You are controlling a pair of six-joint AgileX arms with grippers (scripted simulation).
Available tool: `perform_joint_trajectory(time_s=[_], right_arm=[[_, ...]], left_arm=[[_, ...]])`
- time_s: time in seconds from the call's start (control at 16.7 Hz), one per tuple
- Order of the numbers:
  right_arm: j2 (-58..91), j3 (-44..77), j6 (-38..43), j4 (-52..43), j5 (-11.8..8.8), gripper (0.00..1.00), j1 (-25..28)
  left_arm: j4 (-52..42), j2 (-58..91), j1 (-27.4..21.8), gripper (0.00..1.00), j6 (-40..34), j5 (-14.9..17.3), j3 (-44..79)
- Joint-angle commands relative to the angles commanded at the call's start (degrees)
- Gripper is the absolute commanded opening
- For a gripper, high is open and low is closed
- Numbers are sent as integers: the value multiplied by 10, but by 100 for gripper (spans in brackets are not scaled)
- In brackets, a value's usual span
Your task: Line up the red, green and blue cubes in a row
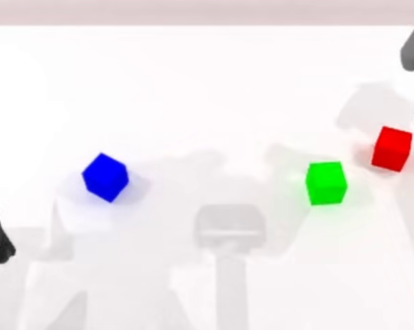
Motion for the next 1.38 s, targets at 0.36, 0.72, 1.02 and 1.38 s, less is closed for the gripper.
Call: perform_joint_trajectory(time_s=[0.36,0.72,1.02,1.38], right_arm=[[230,208,-114,-126,0,100,12],[282,260,-141,-155,0,100,14],[287,239,-141,-131,0,100,13],[324,145,-139,6,0,100,15]], left_arm=[[0,0,0,100,0,0,0],[0,0,0,100,0,0,0],[0,0,0,100,0,0,0],[0,0,0,100,0,0,0]])
